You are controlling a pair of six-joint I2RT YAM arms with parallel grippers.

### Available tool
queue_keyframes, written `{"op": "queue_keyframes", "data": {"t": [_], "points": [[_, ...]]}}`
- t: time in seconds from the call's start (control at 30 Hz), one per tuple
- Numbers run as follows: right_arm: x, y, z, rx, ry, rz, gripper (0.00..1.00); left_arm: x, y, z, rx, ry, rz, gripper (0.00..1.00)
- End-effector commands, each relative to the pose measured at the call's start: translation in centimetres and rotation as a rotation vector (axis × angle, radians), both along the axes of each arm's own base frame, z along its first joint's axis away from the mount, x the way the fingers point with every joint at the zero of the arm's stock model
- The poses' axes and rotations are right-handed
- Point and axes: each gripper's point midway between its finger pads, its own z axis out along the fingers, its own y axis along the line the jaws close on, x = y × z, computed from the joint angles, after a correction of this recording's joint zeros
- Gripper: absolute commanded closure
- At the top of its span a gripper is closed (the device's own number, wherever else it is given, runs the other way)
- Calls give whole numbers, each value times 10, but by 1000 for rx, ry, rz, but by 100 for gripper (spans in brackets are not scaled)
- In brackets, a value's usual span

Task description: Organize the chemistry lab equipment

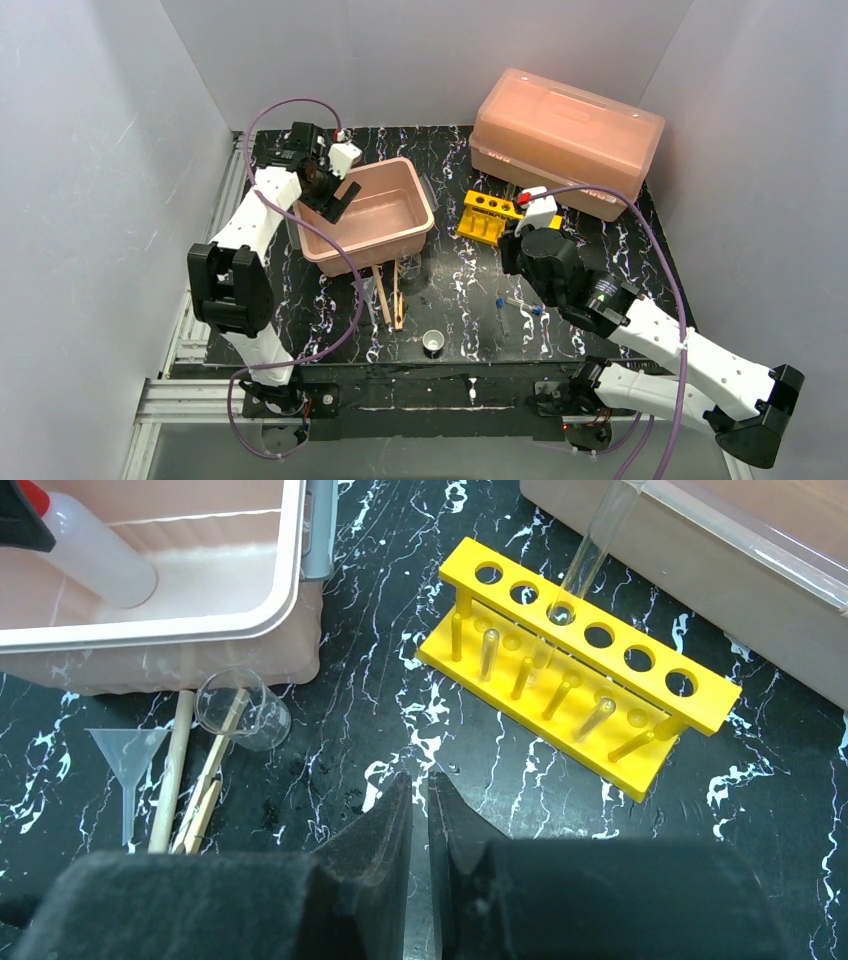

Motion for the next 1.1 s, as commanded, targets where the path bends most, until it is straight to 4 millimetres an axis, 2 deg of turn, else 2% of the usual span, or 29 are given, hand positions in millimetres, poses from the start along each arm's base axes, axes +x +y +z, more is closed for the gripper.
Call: {"op": "queue_keyframes", "data": {"t": [0.0, 0.17, 0.33, 0.43, 0.53, 0.67, 0.73, 0.87, 0.97, 1.07], "points": [[2, 4, 18, 45, -26, -7, 81, 4, 11, 39, 37, -123, 30, 2], [1, 6, 18, 54, -18, 0, 81, -2, -1, 69, -44, -154, 24, 2], [1, 6, 18, 53, -16, 2, 81, -6, -8, 115, -98, -229, 17, 2], [0, 6, 16, 49, -9, 3, 81, -23, -25, 139, -197, -242, -38, 2], [-1, 7, 13, 49, 0, 5, 81, -54, -48, 148, -317, -182, -116, 2], [-1, 10, 8, 43, 13, 16, 81, -108, -78, 138, -443, -66, -264, 2], [-1, 11, 6, 40, 18, 16, 81, -141, -88, 117, -454, -2, -350, 4], [-1, 9, 4, 37, 22, 7, 81, -191, -99, 87, -461, 101, -479, 11], [-3, 7, -1, 41, 28, 5, 81, -219, -102, 72, -479, 179, -558, 17], [-4, 10, -7, 46, 39, 13, 81, -229, -96, 51, -447, 238, -591, 23]]}}
